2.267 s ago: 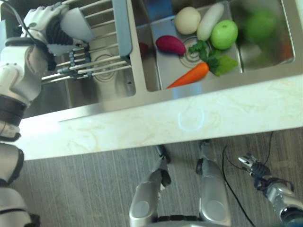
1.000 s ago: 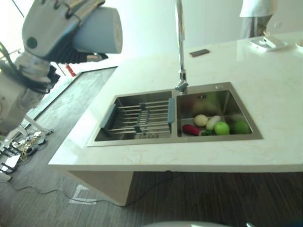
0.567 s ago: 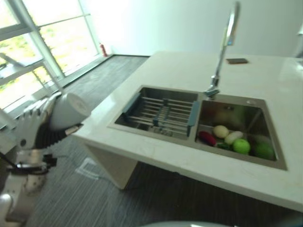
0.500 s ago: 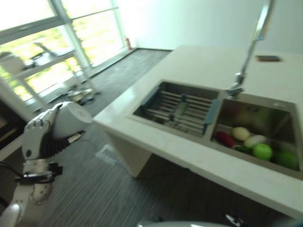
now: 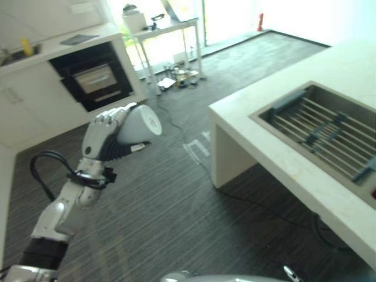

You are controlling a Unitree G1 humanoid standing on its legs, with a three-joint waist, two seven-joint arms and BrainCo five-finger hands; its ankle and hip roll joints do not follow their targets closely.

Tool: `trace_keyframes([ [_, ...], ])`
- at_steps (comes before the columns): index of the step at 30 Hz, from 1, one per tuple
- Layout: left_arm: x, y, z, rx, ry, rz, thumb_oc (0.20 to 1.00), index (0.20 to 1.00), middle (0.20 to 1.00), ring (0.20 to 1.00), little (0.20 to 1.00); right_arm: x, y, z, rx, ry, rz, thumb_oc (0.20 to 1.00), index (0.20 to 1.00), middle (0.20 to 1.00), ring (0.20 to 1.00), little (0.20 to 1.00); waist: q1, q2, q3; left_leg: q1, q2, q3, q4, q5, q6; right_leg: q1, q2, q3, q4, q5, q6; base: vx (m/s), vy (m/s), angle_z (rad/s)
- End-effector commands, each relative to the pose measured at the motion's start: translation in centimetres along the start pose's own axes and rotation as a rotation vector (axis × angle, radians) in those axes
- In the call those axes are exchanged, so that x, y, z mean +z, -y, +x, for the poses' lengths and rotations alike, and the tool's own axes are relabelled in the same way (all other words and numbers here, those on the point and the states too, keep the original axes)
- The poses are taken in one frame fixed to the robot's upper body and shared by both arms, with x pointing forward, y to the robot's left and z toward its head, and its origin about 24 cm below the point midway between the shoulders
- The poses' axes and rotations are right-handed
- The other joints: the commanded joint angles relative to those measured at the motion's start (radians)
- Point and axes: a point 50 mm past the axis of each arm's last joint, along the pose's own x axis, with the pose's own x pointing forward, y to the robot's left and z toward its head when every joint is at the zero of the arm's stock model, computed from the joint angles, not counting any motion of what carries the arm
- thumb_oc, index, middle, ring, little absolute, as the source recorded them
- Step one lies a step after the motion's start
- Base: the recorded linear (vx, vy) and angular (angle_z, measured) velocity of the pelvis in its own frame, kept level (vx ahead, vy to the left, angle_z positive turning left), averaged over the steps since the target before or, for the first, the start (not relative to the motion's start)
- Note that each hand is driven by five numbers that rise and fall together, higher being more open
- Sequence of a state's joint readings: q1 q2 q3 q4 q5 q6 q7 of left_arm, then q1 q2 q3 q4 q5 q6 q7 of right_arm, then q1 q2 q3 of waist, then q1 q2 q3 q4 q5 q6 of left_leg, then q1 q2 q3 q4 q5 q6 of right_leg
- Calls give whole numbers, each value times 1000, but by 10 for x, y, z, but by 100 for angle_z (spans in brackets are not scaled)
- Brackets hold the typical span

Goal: Place the dishes in the dishwasher.

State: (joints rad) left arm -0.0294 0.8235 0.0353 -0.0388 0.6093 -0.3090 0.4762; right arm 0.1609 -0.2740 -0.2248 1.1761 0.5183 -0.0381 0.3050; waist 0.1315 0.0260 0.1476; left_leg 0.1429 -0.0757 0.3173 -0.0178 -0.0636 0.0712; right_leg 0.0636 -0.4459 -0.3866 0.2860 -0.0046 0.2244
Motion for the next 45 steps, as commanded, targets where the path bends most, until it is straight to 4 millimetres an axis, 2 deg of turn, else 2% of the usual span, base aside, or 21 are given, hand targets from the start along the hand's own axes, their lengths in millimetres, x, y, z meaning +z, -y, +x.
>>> trace_keyframes([
  [1, 0, -22, 10, 105, 31, 18, 200, 200, 200, 200, 200, 17, 0, 0, 64, 40, -103, 1000, 1000, 1000, 1000, 1000, -51, 28, -21, -29, 31, -79, 55, -64, -20, -85, 177, 44, 96, -24, -14, 19, 57, 58],
  [3, 4, -20, 12, 97, 58, 0, 200, 200, 200, 200, 200, 18, -5, 1, 77, 46, -114, 1000, 1000, 1000, 1000, 1000, -63, 25, -12, -41, 27, -111, 68, -66, -20, -69, 246, 98, 58, -51, -28, 35, -25, 73],
  [6, 14, -18, 19, 96, 94, -29, 200, 200, 200, 200, 200, 24, -12, 4, 87, 59, -123, 1000, 1000, 1000, 1000, 1000, -69, 23, -17, -71, 19, -188, 72, -52, -37, -8, 325, 159, -94, -103, -73, 34, -77, 114],
  [9, 17, -18, 22, 77, 104, -52, 200, 200, 200, 200, 200, 26, -16, 6, 82, 51, -133, 1000, 1000, 1000, 1000, 1000, -72, 29, -32, -87, 12, -247, 62, -40, -51, -1, 366, 208, -136, -127, -93, 60, -82, 102],
  [10, 19, -18, 22, 72, 107, -59, 200, 200, 200, 200, 200, 27, -17, 6, 85, 42, -145, 1000, 1000, 1000, 1000, 1000, -64, 32, -38, -97, 21, -259, 50, -27, -69, 11, 370, 199, -164, -141, -103, 41, -144, 71],
  [14, 19, -21, 16, 48, 102, -71, 200, 200, 200, 200, 200, 27, -15, 7, 78, 8, -194, 1000, 1000, 1000, 1000, 1000, -31, 28, -47, -109, 34, -285, 44, -17, -99, 31, 361, 177, -240, -112, -101, 23, -164, 72],
  [17, 18, -25, 9, 21, 106, -79, 200, 200, 200, 200, 200, 27, -17, 8, 86, 0, -189, 1000, 1000, 1000, 1000, 1000, -10, 23, -44, -137, 42, -277, 97, -27, -118, 52, 354, 157, -282, -94, -109, 12, -141, 40],
  [18, 20, -26, 9, 16, 123, -90, 200, 200, 200, 200, 200, 27, -18, 8, 93, 4, -150, 1000, 1000, 1000, 1000, 1000, -11, 19, -40, -156, 47, -251, 138, -36, -123, 61, 346, 142, -289, -87, -109, -39, -103, 52],
  [21, 30, -25, 15, 20, 182, -133, 200, 200, 200, 200, 200, 23, -16, 7, 105, -3, -47, 1000, 1000, 1000, 1000, 1000, -40, 8, -22, -197, 101, -89, 236, -52, -144, 86, 315, 70, -305, -66, -106, -101, -31, 78],
  [23, 32, -24, 17, 24, 184, -138, 200, 200, 200, 200, 200, 20, -11, 6, 104, -16, -29, 1000, 1000, 1000, 1000, 1000, -49, 8, -14, -194, 131, -71, 258, -64, -149, 90, 303, 51, -304, -56, -101, -44, 48, 123],
  [26, 29, -24, 18, 29, 149, -131, 200, 200, 200, 200, 200, 15, -8, 5, 118, -55, -76, 1000, 1000, 1000, 1000, 1000, -50, 16, -27, -148, 161, -85, 184, -37, -154, 72, 294, 38, -295, -55, -97, -24, 141, 56],
  [27, 30, -24, 20, 28, 150, -144, 200, 200, 200, 200, 200, 12, -4, 3, 104, -69, -98, 1000, 1000, 1000, 1000, 1000, -60, 26, -39, -98, 187, -56, 98, -10, -169, 72, 291, 15, -298, -58, -93, 25, 206, 24],
  [28, 31, -23, 21, 26, 152, -155, 200, 200, 200, 200, 200, 11, -2, 3, 95, -74, -99, 1000, 1000, 1000, 1000, 1000, -63, 29, -47, -76, 195, -58, 60, -10, -179, 78, 287, 17, -300, -70, -88, 10, 223, 61],
  [29, 34, -21, 22, 20, 153, -190, 200, 200, 200, 200, 200, 9, -1, 2, 87, -78, -86, 1000, 1000, 1000, 1000, 1000, -67, 32, -48, -58, 205, -36, 20, 20, -184, 80, 281, -6, -297, -62, -89, 28, 251, 80],
  [30, 39, -16, 24, 7, 153, -253, 200, 200, 200, 200, 200, 8, -1, 2, 88, -82, -83, 1000, 1000, 1000, 1000, 1000, -71, 32, -55, -37, 200, -39, -19, 30, -186, 86, 276, -9, -300, -58, -83, -35, 322, 78],
  [33, 47, -5, 26, -20, 160, -279, 200, 200, 200, 200, 200, 5, -10, 5, 109, -103, -162, 1000, 1000, 1000, 1000, 1000, -60, 29, -67, -18, 165, -62, -59, 26, -172, 98, 259, -3, -315, -40, -63, -28, 272, 55],
  [37, 48, -5, 24, -56, 168, -271, 200, 200, 200, 200, 200, 9, -20, 9, 133, -100, -175, 1000, 1000, 1000, 1000, 1000, -40, 13, -74, -22, 134, -100, -65, 18, -138, 94, 260, 35, -309, -39, -52, 13, 117, 32],
  [45, 44, -9, 21, -66, 190, -263, 200, 200, 200, 200, 200, 6, -20, 8, 144, -119, -151, 1000, 1000, 1000, 1000, 1000, -36, 6, -68, -15, 123, -98, -67, 12, -119, 92, 261, 57, -284, -53, -50, 26, 35, -3],
])
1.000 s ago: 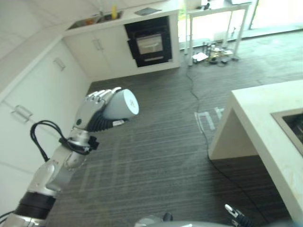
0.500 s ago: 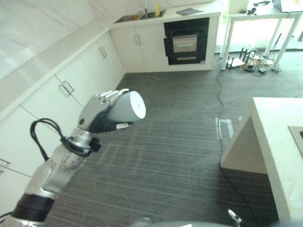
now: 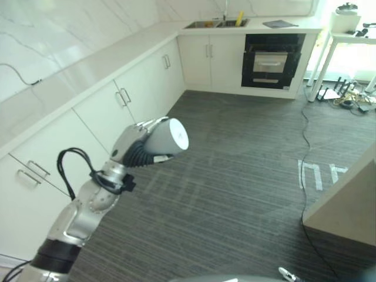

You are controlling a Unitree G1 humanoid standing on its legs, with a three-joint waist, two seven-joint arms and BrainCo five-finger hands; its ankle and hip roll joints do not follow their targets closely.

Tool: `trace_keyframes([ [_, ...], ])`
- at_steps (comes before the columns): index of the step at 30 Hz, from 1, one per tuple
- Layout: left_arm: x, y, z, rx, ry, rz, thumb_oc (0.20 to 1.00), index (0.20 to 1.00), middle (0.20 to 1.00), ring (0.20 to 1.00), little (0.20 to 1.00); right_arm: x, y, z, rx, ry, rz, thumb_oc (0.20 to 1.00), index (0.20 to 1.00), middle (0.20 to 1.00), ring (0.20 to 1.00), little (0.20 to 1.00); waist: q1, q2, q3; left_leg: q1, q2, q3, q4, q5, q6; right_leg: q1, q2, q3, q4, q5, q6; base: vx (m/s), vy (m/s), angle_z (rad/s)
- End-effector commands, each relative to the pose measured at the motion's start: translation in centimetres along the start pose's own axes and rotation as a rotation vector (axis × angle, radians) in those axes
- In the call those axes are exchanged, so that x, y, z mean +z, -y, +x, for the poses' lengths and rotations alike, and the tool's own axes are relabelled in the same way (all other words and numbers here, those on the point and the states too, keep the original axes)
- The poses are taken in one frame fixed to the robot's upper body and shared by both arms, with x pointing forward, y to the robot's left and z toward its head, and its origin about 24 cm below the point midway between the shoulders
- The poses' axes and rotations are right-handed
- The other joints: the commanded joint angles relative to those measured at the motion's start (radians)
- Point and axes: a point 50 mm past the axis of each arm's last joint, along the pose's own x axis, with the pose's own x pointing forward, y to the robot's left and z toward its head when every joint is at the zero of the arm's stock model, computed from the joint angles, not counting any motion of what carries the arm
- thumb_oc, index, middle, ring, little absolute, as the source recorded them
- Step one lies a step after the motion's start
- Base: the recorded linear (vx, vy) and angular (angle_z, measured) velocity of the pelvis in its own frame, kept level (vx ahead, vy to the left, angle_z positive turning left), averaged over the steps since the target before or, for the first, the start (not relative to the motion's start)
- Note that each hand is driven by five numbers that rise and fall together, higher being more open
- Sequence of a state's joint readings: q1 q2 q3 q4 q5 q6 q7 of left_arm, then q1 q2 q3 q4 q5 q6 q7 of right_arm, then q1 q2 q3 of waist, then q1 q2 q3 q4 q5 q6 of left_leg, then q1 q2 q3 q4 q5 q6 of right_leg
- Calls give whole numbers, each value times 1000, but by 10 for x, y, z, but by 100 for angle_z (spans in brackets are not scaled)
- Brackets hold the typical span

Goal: Place the dishes in the dishwasher.

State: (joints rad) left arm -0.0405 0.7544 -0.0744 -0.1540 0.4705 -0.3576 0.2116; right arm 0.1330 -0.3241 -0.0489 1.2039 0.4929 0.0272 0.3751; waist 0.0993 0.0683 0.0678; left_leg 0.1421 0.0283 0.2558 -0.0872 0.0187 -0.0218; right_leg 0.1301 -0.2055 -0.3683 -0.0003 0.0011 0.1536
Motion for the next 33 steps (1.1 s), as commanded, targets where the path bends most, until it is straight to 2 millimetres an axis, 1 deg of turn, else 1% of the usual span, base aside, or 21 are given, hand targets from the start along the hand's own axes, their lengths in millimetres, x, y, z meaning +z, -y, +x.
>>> trace_keyframes([
  [1, 6, -33, 11, 128, 87, 25, 200, 200, 200, 200, 200, 9, -12, 6, 54, 17, 19, 1000, 1000, 1000, 1000, 1000, -4, -36, 12, -13, 19, -32, 3, -71, -25, 26, 18, 38, 4, -59, 22, 48, 23, -4],
  [7, 6, -34, 8, 124, 105, 35, 200, 200, 200, 200, 200, 6, -12, 4, 74, 20, 39, 1000, 1000, 1000, 1000, 1000, -8, -40, 11, -6, 24, 2, 2, -74, -26, 31, 1, 27, -14, -42, 32, 42, 3, -4],
  [8, -5, -25, 32, 94, -3, 66, 200, 200, 200, 200, 200, 66, -3, 0, 79, 233, 218, 1000, 1000, 1000, 1000, 1000, -96, -22, 79, -24, 102, 95, 112, -61, -81, -7, 55, 34, 7, -60, -15, 48, 4, -4],
  [10, -7, -23, 36, 104, -18, 57, 200, 200, 200, 200, 200, 56, -8, 3, 98, 203, 191, 1000, 1000, 1000, 1000, 1000, -104, -16, 78, -19, 105, 91, 94, -53, -87, 2, 60, 42, -6, -62, -15, 49, -4, -7],
  [13, -7, -19, 37, 108, -36, 32, 200, 200, 200, 200, 200, 42, -12, 6, 80, 145, 103, 1000, 1000, 1000, 1000, 1000, -95, -18, 78, -31, 110, 69, 108, -56, -95, 14, 69, 48, -18, -68, -20, 48, -89, -11],
  [14, -5, -17, 36, 102, -41, 34, 200, 200, 200, 200, 200, 45, -10, 5, 66, 156, 77, 1000, 1000, 1000, 1000, 1000, -90, -24, 80, -49, 120, 69, 141, -59, -100, 12, 71, 45, -16, -73, -26, 3, -224, 2],
  [15, -6, -18, 36, 107, -53, 35, 200, 200, 200, 200, 200, 53, -8, 4, 49, 167, -15, 1000, 1000, 1000, 1000, 1000, -85, -36, 87, -81, 119, 59, 213, -81, -94, 5, 70, 48, -5, -77, -36, -25, -170, 8],
  [16, -6, -18, 36, 110, -54, 36, 200, 200, 200, 200, 200, 54, -8, 4, 46, 168, -34, 1000, 1000, 1000, 1000, 1000, -85, -38, 88, -87, 119, 56, 227, -87, -92, 3, 70, 49, -3, -78, -37, -20, -147, 10],
  [18, -6, -22, 35, 122, -58, 35, 200, 200, 200, 200, 200, 61, -9, 4, 35, 176, -118, 1000, 1000, 1000, 1000, 1000, -73, -53, 97, -121, 103, 42, 324, -136, -72, -5, 64, 50, 15, -81, -47, 35, -127, 0],
  [19, -8, -24, 30, 121, -64, 29, 200, 200, 200, 200, 200, 67, -10, 5, 20, 174, -105, 1000, 1000, 1000, 1000, 1000, -45, -65, 120, -207, 100, 3, 475, -120, -67, 8, 74, 64, 20, -79, -65, 182, -97, -17],
  [20, -10, -23, 26, 109, -69, 33, 200, 200, 200, 200, 200, 68, -9, 5, 19, 166, -71, 1000, 1000, 1000, 1000, 1000, -33, -59, 128, -235, 112, -16, 447, -73, -73, 18, 93, 80, 20, -80, -68, 268, -24, -29],
  [22, -11, -22, 22, 95, -77, 31, 200, 200, 200, 200, 200, 67, -7, 4, 14, 154, -65, 1000, 1000, 1000, 1000, 1000, -26, -40, 130, -227, 140, -23, 310, -2, -91, 37, 107, 91, 13, -89, -61, 305, 187, -19],
  [23, -10, -21, 21, 87, -80, 28, 200, 200, 200, 200, 200, 65, -5, 4, 6, 148, -61, 1000, 1000, 1000, 1000, 1000, -23, -31, 129, -226, 157, -27, 234, 54, -106, 47, 110, 95, 8, -93, -58, 317, 265, 3],
  [25, -10, -16, 21, 75, -80, 16, 200, 200, 200, 200, 200, 61, -1, 3, -13, 150, -43, 1000, 1000, 1000, 1000, 1000, -25, -22, 132, -238, 192, -3, 153, 137, -129, 65, 101, 86, 7, -96, -53, 302, 267, 1],
  [26, -10, -14, 20, 69, -79, 9, 200, 200, 200, 200, 200, 60, 1, 2, -25, 157, -27, 1000, 1000, 1000, 1000, 1000, -26, -19, 133, -246, 206, 8, 137, 157, -134, 69, 93, 76, 15, -99, -51, 284, 298, 3],
  [27, -10, -12, 19, 63, -78, 4, 200, 200, 200, 200, 200, 59, 2, 2, -36, 167, -10, 1000, 1000, 1000, 1000, 1000, -26, -18, 132, -247, 208, 21, 132, 150, -132, 70, 82, 63, 28, -103, -47, 308, 288, 1],
  [28, -10, -11, 17, 58, -79, 4, 200, 200, 200, 200, 200, 59, 3, 1, -44, 175, -1, 1000, 1000, 1000, 1000, 1000, -26, -21, 128, -232, 200, 20, 121, 123, -138, 80, 73, 57, 36, -121, -41, 304, 304, -5],
  [29, -10, -10, 15, 54, -81, 6, 200, 200, 200, 200, 200, 59, 2, 2, -48, 178, 6, 1000, 1000, 1000, 1000, 1000, -23, -21, 124, -223, 192, 19, 115, 111, -133, 82, 65, 51, 50, -131, -39, 325, 345, -14],
  [30, -9, -9, 13, 48, -78, 7, 200, 200, 200, 200, 200, 60, 2, 2, -58, 182, 19, 1000, 1000, 1000, 1000, 1000, -20, -19, 121, -214, 177, 13, 123, 91, -119, 81, 53, 53, 89, -155, -36, 288, 434, -14],
  [31, -9, -10, 13, 41, -67, 2, 200, 200, 200, 200, 200, 57, 0, 3, -58, 180, 30, 1000, 1000, 1000, 1000, 1000, -12, -15, 120, -215, 154, -2, 137, 74, -91, 78, 49, 60, 141, -178, -39, 275, 401, -26],
  [33, -8, -10, 14, 30, -50, -1, 200, 200, 200, 200, 200, 55, -1, 3, -62, 181, 47, 1000, 1000, 1000, 1000, 1000, -6, -18, 115, -217, 133, -14, 149, 53, -76, 83, 45, 65, 179, -208, -40, 214, 256, -46],
])
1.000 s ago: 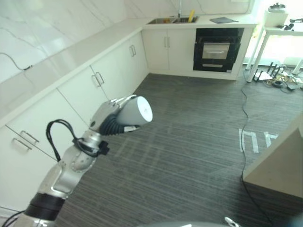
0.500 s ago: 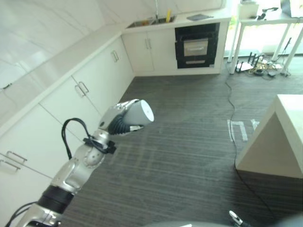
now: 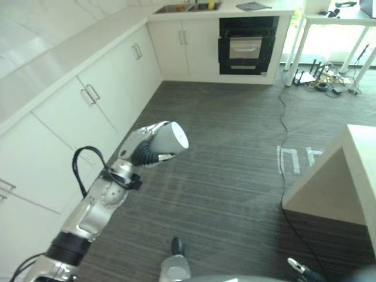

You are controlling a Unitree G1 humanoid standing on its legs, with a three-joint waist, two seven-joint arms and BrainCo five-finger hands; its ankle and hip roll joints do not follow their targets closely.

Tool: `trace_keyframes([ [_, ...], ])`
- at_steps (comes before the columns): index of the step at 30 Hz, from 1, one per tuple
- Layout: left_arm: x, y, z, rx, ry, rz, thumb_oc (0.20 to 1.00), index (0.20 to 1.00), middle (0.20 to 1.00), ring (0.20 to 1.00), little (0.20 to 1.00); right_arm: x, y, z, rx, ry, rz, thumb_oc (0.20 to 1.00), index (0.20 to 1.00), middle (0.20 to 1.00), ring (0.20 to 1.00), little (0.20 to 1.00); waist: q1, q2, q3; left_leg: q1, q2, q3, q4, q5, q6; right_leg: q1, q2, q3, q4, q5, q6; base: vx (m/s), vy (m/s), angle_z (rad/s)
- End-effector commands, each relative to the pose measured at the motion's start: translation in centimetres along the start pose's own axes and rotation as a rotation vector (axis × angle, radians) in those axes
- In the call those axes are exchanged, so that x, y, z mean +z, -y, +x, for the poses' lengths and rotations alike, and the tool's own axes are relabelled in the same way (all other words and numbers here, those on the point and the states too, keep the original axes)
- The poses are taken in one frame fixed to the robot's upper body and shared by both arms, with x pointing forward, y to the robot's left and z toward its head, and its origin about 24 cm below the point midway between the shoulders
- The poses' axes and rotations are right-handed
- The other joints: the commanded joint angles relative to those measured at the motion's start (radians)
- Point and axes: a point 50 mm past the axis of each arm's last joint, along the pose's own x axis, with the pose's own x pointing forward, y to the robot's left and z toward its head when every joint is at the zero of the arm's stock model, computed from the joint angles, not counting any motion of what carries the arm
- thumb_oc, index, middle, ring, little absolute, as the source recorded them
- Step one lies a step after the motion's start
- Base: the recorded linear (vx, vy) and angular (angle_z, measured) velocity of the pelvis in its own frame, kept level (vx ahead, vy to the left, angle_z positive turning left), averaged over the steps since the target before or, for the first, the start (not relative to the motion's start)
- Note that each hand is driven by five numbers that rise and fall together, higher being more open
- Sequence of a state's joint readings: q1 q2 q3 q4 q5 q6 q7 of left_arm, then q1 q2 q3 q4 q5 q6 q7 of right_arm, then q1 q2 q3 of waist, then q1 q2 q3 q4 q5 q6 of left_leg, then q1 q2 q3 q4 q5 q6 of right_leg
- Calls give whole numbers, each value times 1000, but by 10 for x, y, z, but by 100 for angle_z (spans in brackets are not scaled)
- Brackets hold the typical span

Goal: Place the dishes in the dishwasher.

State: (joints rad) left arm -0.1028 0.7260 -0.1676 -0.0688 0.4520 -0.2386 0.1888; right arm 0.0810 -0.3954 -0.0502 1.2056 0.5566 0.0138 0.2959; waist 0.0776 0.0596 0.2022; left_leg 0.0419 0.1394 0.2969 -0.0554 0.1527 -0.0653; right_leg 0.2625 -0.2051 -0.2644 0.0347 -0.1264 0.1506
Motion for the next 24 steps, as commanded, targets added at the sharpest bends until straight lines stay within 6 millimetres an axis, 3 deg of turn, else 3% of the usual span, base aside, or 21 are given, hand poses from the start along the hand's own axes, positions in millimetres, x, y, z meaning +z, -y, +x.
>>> trace_keyframes([
  [1, 9, -33, 7, 86, 100, 37, 200, 200, 200, 200, 200, 15, -20, 7, 40, 73, 63, 1000, 1000, 1000, 1000, 1000, 19, -12, -26, -120, -3, -62, 129, -101, -14, -44, 42, -37, 185, -109, -38, 275, 281, -25],
  [3, 13, -32, 13, 52, 139, 46, 200, 200, 200, 200, 200, 11, -23, 7, 39, 79, 106, 1000, 1000, 1000, 1000, 1000, 13, -24, -34, -107, -63, -64, 125, -133, 38, -82, 29, -12, 352, -87, -7, 288, 351, 10],
  [7, 14, -35, 23, 24, 174, 63, 200, 200, 200, 200, 200, 10, -37, 10, 62, 95, 108, 1000, 1000, 1000, 1000, 1000, -8, -40, -29, -54, -147, -23, 111, -200, 130, -229, -14, 1, 674, 92, 72, 161, 263, 46],
  [8, 13, -37, 24, 29, 174, 63, 200, 200, 200, 200, 200, 10, -38, 10, 67, 93, 99, 1000, 1000, 1000, 1000, 1000, -13, -36, -27, -36, -152, -11, 101, -208, 137, -268, -16, -2, 695, 99, 73, 139, 184, 14],
  [12, 15, -46, 28, 39, 181, 73, 200, 200, 200, 200, 200, 10, -35, 10, 69, 97, 118, 1000, 1000, 1000, 1000, 1000, -51, -28, 4, 34, -166, -17, 81, -239, 124, -369, 26, -28, 576, 103, 65, 155, 27, -35],
  [14, 15, -49, 30, 52, 164, 88, 200, 200, 200, 200, 200, 12, -34, 9, 78, 104, 129, 1000, 1000, 1000, 1000, 1000, -63, -34, 12, 71, -168, -22, 70, -270, 106, -398, -12, -50, 411, 139, 66, 252, -94, -16],
  [16, 13, -53, 31, 67, 146, 90, 200, 200, 200, 200, 200, 15, -35, 9, 84, 117, 133, 1000, 1000, 1000, 1000, 1000, -82, -43, 25, 89, -167, -8, 69, -284, 104, -419, -41, -58, 267, 211, 65, 202, -146, -17],
  [18, 14, -53, 32, 72, 146, 89, 200, 200, 200, 200, 200, 16, -37, 10, 76, 126, 132, 1000, 1000, 1000, 1000, 1000, -97, -54, 29, 118, -170, -17, 71, -321, 106, -445, -73, -31, 167, 274, 86, 230, -146, -25],
  [20, 14, -52, 29, 69, 151, 86, 200, 200, 200, 200, 200, 16, -37, 10, 68, 126, 135, 1000, 1000, 1000, 1000, 1000, -100, -56, 28, 135, -166, -20, 81, -347, 109, -454, -94, -16, 130, 298, 96, 278, -136, -7],
  [24, 11, -45, 20, 53, 149, 83, 200, 200, 200, 200, 200, 10, -34, 9, 54, 115, 146, 1000, 1000, 1000, 1000, 1000, -98, -52, 16, 143, -147, -2, 159, -392, 110, -415, -96, -40, 127, 251, 93, 381, -234, 0],
])
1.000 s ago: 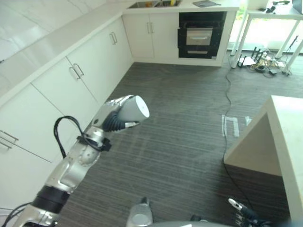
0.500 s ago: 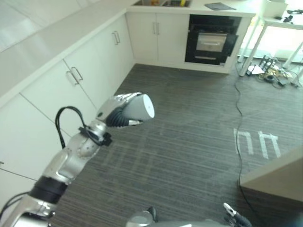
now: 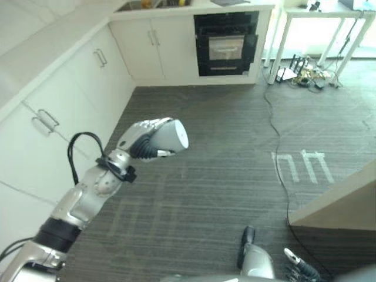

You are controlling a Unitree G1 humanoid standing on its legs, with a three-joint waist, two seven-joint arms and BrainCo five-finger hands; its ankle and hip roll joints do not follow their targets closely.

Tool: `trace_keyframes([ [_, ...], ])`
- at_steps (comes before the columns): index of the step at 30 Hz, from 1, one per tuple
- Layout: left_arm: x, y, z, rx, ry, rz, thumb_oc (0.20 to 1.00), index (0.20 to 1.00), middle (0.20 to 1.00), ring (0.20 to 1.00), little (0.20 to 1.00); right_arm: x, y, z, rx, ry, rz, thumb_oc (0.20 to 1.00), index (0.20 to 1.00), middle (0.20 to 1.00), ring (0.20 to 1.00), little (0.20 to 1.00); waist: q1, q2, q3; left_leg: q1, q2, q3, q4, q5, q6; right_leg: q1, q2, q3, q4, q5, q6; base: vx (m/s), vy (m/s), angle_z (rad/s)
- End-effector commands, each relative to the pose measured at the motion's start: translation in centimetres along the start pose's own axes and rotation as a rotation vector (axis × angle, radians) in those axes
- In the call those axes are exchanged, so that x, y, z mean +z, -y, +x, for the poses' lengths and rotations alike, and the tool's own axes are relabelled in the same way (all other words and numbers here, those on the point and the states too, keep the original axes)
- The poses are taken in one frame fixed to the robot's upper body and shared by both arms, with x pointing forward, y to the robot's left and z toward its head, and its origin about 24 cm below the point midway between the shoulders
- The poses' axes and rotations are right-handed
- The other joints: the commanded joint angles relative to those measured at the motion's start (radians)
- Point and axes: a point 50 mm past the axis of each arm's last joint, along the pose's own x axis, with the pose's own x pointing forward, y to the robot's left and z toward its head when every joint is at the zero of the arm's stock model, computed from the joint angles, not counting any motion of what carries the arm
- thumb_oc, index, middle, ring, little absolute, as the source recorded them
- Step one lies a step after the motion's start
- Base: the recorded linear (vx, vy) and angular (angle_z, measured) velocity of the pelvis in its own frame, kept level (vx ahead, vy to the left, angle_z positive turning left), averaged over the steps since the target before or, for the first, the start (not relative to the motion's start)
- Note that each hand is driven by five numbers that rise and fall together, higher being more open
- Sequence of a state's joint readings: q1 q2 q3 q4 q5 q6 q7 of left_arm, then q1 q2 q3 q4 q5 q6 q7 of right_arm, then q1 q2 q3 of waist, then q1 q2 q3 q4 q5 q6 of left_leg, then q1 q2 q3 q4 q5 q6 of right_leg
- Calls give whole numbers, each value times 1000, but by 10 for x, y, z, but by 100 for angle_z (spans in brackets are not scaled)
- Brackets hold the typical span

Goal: Place the dishes in the dishwasher.

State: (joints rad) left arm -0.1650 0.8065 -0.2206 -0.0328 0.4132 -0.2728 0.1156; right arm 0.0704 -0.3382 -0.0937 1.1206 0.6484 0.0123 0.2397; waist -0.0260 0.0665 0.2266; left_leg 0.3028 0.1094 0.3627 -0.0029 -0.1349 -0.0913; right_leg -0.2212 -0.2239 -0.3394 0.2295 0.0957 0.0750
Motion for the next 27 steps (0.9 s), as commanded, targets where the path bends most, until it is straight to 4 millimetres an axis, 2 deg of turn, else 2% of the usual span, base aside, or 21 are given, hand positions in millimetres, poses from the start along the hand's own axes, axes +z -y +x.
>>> trace_keyframes([
  [1, 10, -38, 6, 156, 82, 47, 200, 200, 200, 200, 200, -5, -10, 2, 21, 16, 28, 1000, 1000, 1000, 1000, 1000, 4, -63, -15, -123, -111, -73, 173, -133, 135, 76, -64, 41, -46, 0, 158, 478, -315, -8],
  [5, 9, -28, -1, 151, 58, 34, 200, 200, 200, 200, 200, -2, -11, 4, 19, 2, -7, 1000, 1000, 1000, 1000, 1000, 7, -68, -38, -141, -80, -76, 328, -200, 117, 102, -14, 40, -16, -71, 101, 410, -242, -7],
  [6, 7, -27, -3, 158, 41, 27, 200, 200, 200, 200, 200, 0, -9, 3, 15, -3, -25, 1000, 1000, 1000, 1000, 1000, 7, -66, -47, -151, -70, -80, 391, -188, 102, 111, 7, 41, -17, -88, 80, 345, -164, -28],
  [8, 3, -28, -5, 176, 11, 19, 200, 200, 200, 200, 200, 3, -1, 2, 2, -8, -28, 1000, 1000, 1000, 1000, 1000, 9, -58, -60, -188, -49, -88, 508, -130, 72, 134, 41, 42, -31, -118, 42, 330, -158, -54],
  [9, 1, -29, -5, 178, -1, 11, 200, 200, 200, 200, 200, 5, 4, 1, -10, -7, -38, 1000, 1000, 1000, 1000, 1000, 11, -56, -65, -224, -32, -87, 602, -82, 51, 156, 58, 40, -44, -136, 19, 337, -220, -63],
  [10, 0, -29, -4, 171, -4, 4, 200, 200, 200, 200, 200, 8, 10, -1, -25, -2, -47, 1000, 1000, 1000, 1000, 1000, 19, -60, -63, -309, 9, -88, 744, -22, 30, 190, 71, 32, -67, -151, -11, 309, -194, -52],
  [12, 2, -29, 0, 169, 6, 0, 200, 200, 200, 200, 200, 11, 14, -2, -30, 13, -36, 1000, 1000, 1000, 1000, 1000, 31, -55, -46, -415, 4, -125, 786, -1, 37, 221, 88, 42, -73, -167, -29, 234, -66, -31],
  [14, 2, -29, 2, 186, -1, 4, 200, 200, 200, 200, 200, 17, 11, 0, -24, 25, -35, 1000, 1000, 1000, 1000, 1000, 42, -40, -17, -432, 3, -116, 657, 39, 38, 274, 115, 66, -81, -192, -29, 312, 131, -50],
  [15, 2, -27, 0, 196, -13, 3, 200, 200, 200, 200, 200, 18, 10, 1, -28, 21, -33, 1000, 1000, 1000, 1000, 1000, 45, -28, -11, -402, 12, -99, 429, 75, 35, 296, 126, 77, -85, -208, -15, 489, 342, -96],
  [16, 3, -24, -1, 197, -16, 2, 200, 200, 200, 200, 200, 15, 9, 1, -36, 9, -29, 1000, 1000, 1000, 1000, 1000, 51, -12, -13, -390, 32, -126, 226, 138, 14, 306, 132, 101, -89, -214, 4, 503, 383, -103],
  [18, 5, -20, -2, 193, -10, 0, 200, 200, 200, 200, 200, 10, 11, 0, -47, -3, -24, 1000, 1000, 1000, 1000, 1000, 55, -3, -13, -377, 75, -142, 98, 210, -14, 322, 127, 116, -93, -225, 16, 368, 299, -61],
  [19, 5, -18, -4, 193, -11, -1, 200, 200, 200, 200, 200, 7, 13, -1, -53, -10, -25, 1000, 1000, 1000, 1000, 1000, 57, 0, -12, -378, 105, -147, 61, 244, -27, 332, 120, 120, -91, -233, 20, 426, 387, -56],
  [20, 5, -15, -6, 194, -13, -5, 200, 200, 200, 200, 200, 0, 18, -4, -66, -22, -25, 1000, 1000, 1000, 1000, 1000, 51, 3, -13, -373, 143, -119, 46, 267, -39, 343, 99, 109, -75, -252, 30, 410, 399, -46],
  [21, 4, -15, -6, 195, -13, -7, 200, 200, 200, 200, 200, -2, 20, -5, -72, -26, -24, 1000, 1000, 1000, 1000, 1000, 48, 3, -17, -367, 146, -104, 50, 257, -35, 344, 92, 99, -64, -262, 33, 338, 343, -40],
  [25, 8, -15, -2, 165, 0, -8, 200, 200, 200, 200, 200, -10, 21, -6, -89, -49, 22, 1000, 1000, 1000, 1000, 1000, 53, 0, -34, -356, 121, -112, 85, 207, -19, 343, 58, 74, 15, -308, 40, 337, 363, -10],
  [27, 12, -15, 2, 147, 25, 2, 200, 200, 200, 200, 200, -18, 17, -7, -82, -57, 45, 1000, 1000, 1000, 1000, 1000, 58, -5, -38, -352, 75, -130, 104, 171, 6, 336, 32, 73, 80, -333, 46, 302, 364, -2],
])
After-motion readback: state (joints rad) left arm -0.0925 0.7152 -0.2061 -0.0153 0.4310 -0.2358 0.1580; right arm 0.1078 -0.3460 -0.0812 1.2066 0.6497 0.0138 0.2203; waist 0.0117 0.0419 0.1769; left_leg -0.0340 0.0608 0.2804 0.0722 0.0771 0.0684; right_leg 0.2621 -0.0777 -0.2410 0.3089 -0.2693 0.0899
